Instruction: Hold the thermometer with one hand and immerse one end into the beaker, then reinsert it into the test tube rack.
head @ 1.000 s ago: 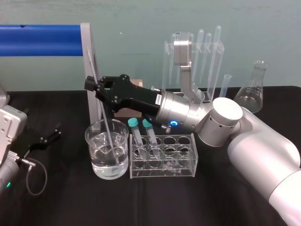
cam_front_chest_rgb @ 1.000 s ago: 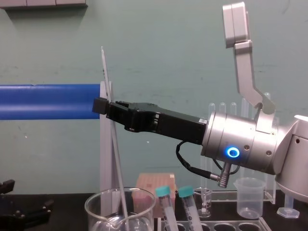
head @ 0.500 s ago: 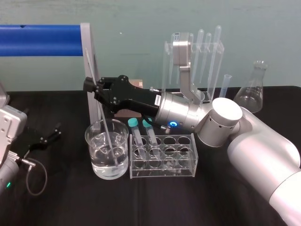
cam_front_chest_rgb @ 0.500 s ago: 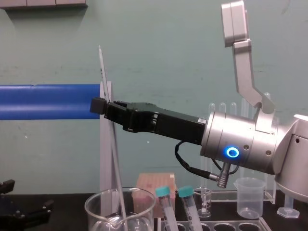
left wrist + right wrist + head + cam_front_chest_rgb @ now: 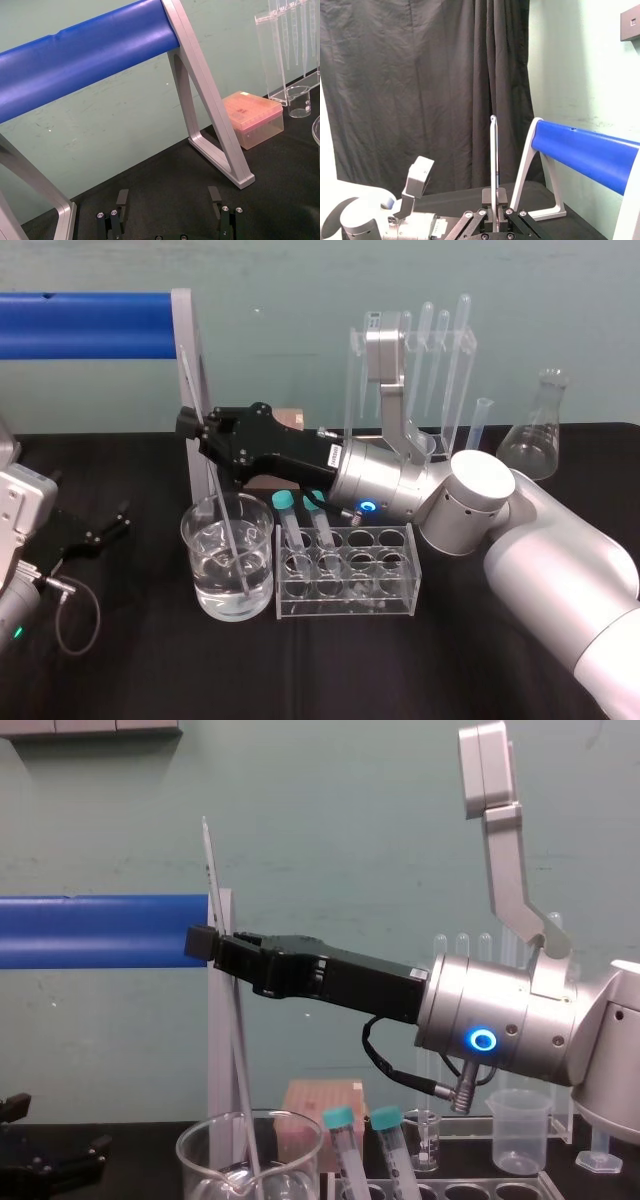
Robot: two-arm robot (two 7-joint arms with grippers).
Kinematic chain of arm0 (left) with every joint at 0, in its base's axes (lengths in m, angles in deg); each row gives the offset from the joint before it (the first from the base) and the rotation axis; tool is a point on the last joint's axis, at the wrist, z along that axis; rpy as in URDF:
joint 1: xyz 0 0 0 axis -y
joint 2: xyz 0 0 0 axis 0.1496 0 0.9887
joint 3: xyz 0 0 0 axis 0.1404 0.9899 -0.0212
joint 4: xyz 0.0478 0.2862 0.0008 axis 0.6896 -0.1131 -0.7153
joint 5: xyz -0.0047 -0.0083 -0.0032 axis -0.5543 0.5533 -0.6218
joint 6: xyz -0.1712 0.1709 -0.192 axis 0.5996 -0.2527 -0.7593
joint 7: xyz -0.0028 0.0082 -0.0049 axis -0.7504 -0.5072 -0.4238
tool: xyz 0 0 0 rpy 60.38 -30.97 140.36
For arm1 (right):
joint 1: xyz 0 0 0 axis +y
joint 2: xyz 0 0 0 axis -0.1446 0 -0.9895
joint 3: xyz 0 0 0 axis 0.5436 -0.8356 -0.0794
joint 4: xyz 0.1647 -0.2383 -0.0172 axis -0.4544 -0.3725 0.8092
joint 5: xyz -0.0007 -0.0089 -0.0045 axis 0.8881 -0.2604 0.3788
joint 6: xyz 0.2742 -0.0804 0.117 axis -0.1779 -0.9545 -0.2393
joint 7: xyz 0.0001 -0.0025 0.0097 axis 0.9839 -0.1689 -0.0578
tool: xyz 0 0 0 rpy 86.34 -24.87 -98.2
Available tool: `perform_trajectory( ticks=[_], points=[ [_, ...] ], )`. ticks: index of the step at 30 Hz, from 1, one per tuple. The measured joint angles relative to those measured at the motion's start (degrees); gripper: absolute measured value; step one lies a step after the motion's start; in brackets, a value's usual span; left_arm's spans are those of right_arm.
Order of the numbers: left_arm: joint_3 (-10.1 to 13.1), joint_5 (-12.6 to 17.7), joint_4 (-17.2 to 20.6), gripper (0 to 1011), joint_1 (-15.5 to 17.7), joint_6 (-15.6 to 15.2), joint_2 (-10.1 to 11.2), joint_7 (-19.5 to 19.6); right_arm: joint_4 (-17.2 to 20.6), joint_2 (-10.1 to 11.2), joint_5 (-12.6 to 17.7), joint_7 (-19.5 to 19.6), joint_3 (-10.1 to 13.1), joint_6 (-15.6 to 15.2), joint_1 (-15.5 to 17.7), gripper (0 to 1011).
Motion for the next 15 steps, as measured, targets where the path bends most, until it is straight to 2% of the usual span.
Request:
perform_trajectory(
  ticks=[15],
  points=[
    [0.0,0.0,0.0,1008,0.0,0.0,0.0,0.0,0.4,0.3,0.0,0.4,0.0,-0.2,0.2,52]
  ],
)
